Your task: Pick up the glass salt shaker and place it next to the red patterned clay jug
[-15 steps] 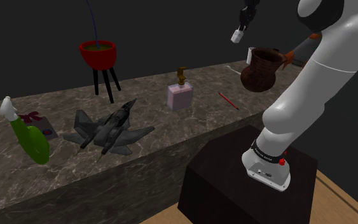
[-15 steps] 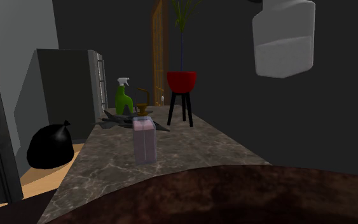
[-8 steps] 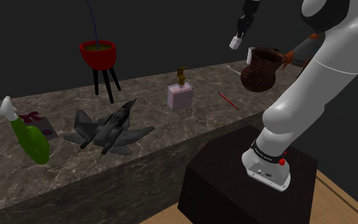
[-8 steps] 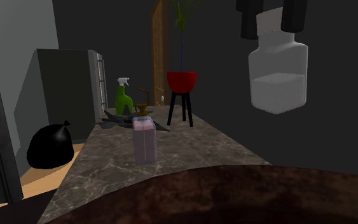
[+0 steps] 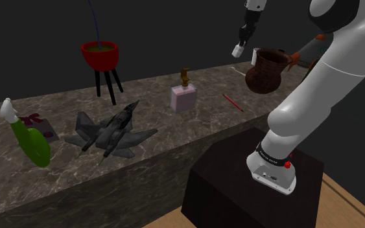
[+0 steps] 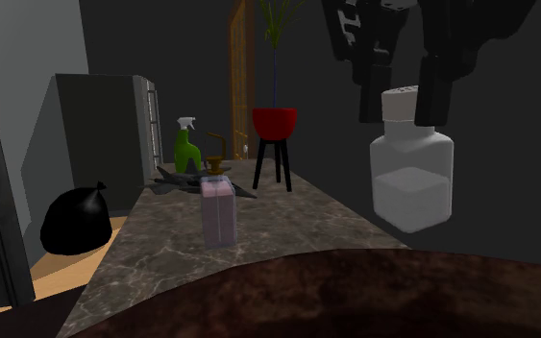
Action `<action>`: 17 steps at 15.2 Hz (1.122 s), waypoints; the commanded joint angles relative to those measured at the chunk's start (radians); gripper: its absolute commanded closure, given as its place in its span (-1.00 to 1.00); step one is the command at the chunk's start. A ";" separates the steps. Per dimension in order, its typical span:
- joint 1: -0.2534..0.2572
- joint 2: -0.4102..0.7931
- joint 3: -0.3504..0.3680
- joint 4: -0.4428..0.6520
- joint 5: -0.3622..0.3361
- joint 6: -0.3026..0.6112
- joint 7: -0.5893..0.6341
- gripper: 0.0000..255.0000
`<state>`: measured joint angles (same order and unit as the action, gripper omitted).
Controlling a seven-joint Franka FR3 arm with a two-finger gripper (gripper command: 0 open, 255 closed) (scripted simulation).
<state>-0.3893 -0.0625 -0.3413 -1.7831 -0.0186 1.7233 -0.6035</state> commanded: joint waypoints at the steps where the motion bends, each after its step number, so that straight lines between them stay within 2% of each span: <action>1: 0.000 -0.001 0.000 -0.029 0.000 0.028 0.000 1.00; 17: -0.003 0.020 -0.004 -0.222 0.006 0.241 -0.005 1.00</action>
<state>-0.3913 -0.0470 -0.3443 -1.9947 -0.0143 1.9494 -0.6062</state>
